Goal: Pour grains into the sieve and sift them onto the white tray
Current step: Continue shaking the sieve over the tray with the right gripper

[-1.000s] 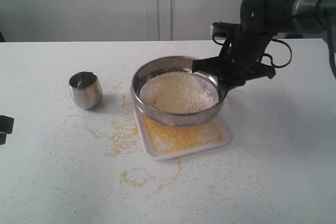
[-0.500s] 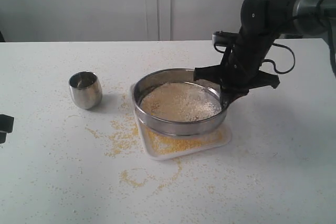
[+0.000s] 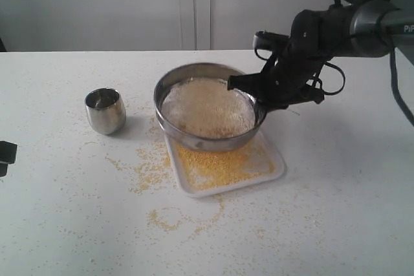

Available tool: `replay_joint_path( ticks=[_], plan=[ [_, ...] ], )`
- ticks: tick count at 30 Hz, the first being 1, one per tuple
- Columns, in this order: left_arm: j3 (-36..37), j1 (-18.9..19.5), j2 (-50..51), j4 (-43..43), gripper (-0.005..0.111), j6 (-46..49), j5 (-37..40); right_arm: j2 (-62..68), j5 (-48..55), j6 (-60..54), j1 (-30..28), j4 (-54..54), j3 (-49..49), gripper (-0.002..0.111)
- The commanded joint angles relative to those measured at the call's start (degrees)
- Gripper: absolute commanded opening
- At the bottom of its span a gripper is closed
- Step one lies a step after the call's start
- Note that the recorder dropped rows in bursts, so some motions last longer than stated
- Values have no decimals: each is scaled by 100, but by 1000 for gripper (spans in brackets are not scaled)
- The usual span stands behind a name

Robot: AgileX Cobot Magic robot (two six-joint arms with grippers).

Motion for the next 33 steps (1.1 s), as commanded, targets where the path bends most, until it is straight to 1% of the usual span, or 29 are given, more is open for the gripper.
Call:
replay_joint_path(
  ticks=[1,2,3,4,6,7,8,10,11,12,13,14,15,16,17,18,19,21,22,23,25,26,27,30,31,33],
  plan=[
    [41,7,-44,-47,0,11,33,-301,1242,-346,-9,-69,-28,0],
    [41,7,-44,-47,0,11,33,-335,1284,-333,-9,-82,35,0],
    [41,7,-44,-47,0,11,33,-346,1000,-216,-9,-57,83,0],
    [41,7,-44,-47,0,11,33,-346,589,-92,-9,-57,97,0],
    [41,7,-44,-47,0,11,33,-289,-751,-94,-9,-47,119,0],
    [41,7,-44,-47,0,11,33,-274,-958,-105,-9,-47,119,0],
    [41,7,-44,-47,0,11,33,-355,66,-161,-9,21,75,0],
    [41,7,-44,-47,0,11,33,-432,1330,-375,-9,-329,132,0],
    [41,7,-44,-47,0,11,33,-432,1114,-233,-9,-377,167,0],
    [41,7,-44,-47,0,11,33,-328,-311,90,-9,-378,235,0],
    [41,7,-44,-47,0,11,33,-269,-935,118,-9,-378,249,0],
    [41,7,-44,-47,0,11,33,-218,-880,49,-9,-378,191,0],
    [41,7,-44,-47,0,11,33,-251,-442,34,-9,-378,139,0],
    [41,7,-44,-47,0,11,33,-362,768,-319,-9,-426,117,0],
    [41,7,-44,-47,0,11,33,-423,1286,-416,-9,-543,182,0],
    [41,7,-44,-47,0,11,33,-442,1131,-358,-9,-544,195,0],
    [41,7,-44,-47,0,11,33,-426,71,-226,-9,-462,205,0],
    [41,7,-44,-47,0,11,33,-322,-1415,-280,-9,-220,205,0],
    [41,7,-44,-47,0,11,33,-342,-1139,-280,-9,-200,161,0],
    [41,7,-44,-47,0,11,33,-469,189,-311,-9,-228,55,0],
    [41,7,-44,-47,0,11,33,-556,1251,-385,-9,-376,80,0],
    [41,7,-44,-47,0,11,33,-580,1471,-385,-9,-390,112,0],
    [41,7,-44,-47,0,11,33,-580,1315,-385,-9,-390,141,0],
    [41,7,-44,-47,0,11,33,-481,-459,-240,-9,-378,141,0],
    [41,7,-44,-47,0,11,33,-468,-887,-240,-9,-367,141,0],
    [41,7,-44,-47,0,11,33,-483,-929,-240,-9,-301,141,0]
  ],
)
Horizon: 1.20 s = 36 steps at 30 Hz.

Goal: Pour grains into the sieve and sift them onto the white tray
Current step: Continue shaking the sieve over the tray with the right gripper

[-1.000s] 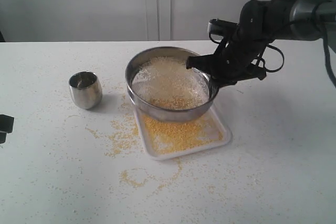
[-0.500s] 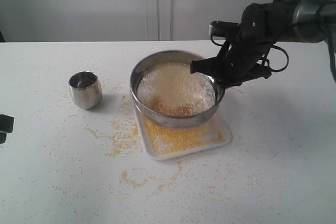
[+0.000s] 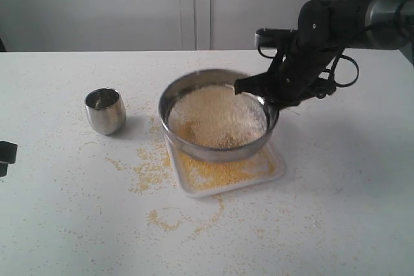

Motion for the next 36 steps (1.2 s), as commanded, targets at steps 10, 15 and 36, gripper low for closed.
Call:
replay_joint_path(
  ticks=[10,15,36],
  plan=[
    [41,7,-44,-47,0,11,45,-146,322,-171,-12,198,-77,0],
    [41,7,-44,-47,0,11,45,-119,-243,-337,-12,209,-64,0],
    [41,7,-44,-47,0,11,47,-58,-941,-127,-12,221,-51,0]
  ],
)
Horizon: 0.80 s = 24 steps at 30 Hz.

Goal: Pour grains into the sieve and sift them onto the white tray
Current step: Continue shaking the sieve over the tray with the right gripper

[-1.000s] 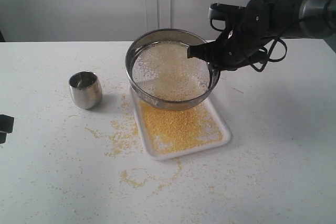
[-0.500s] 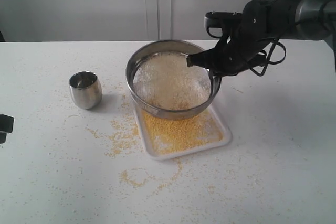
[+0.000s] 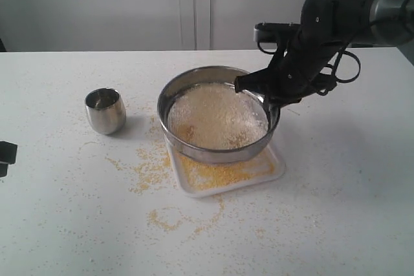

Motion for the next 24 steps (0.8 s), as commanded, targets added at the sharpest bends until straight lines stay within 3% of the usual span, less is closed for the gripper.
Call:
replay_joint_path(
  ticks=[1,4,6,10,11,15,19,24],
  plan=[
    [41,7,-44,-47,0,11,47,83,-1575,175,-12,98,-12,0],
    [41,7,-44,-47,0,11,47,-19,72,97,-12,230,-156,0],
    [41,7,-44,-47,0,11,36,-63,651,17,-12,-14,-113,0],
    [41,7,-44,-47,0,11,36,76,-1258,260,-12,-30,-74,0],
    [41,7,-44,-47,0,11,36,92,-1260,259,-12,6,-89,0],
    [41,7,-44,-47,0,11,36,-48,313,130,-12,26,-137,0],
    [41,7,-44,-47,0,11,36,26,-1018,216,-12,-58,-33,0],
    [41,7,-44,-47,0,11,36,29,-959,216,-24,-36,-33,0]
  ],
)
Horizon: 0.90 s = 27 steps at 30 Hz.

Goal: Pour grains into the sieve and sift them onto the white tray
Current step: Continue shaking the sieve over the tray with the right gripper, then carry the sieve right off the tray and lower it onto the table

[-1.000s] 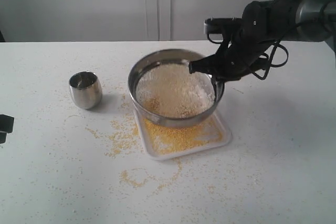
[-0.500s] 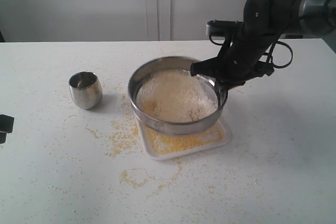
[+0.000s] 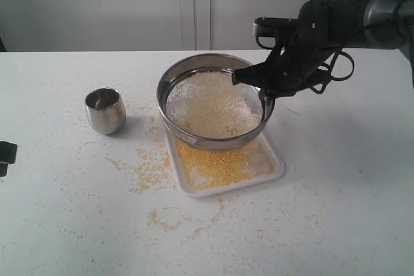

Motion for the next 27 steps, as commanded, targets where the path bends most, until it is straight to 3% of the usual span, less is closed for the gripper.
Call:
replay_joint_path(
  ticks=[1,11,19,27],
  plan=[
    [41,7,-44,-47,0,11,36,-87,-48,47,-26,71,-8,0],
    [41,7,-44,-47,0,11,36,-554,1154,-25,-280,209,-8,0],
    [41,7,-44,-47,0,11,36,-1114,1674,-101,-1036,373,169,0],
    [41,7,-44,-47,0,11,36,-1337,1242,-677,-2071,964,869,0]
  ],
)
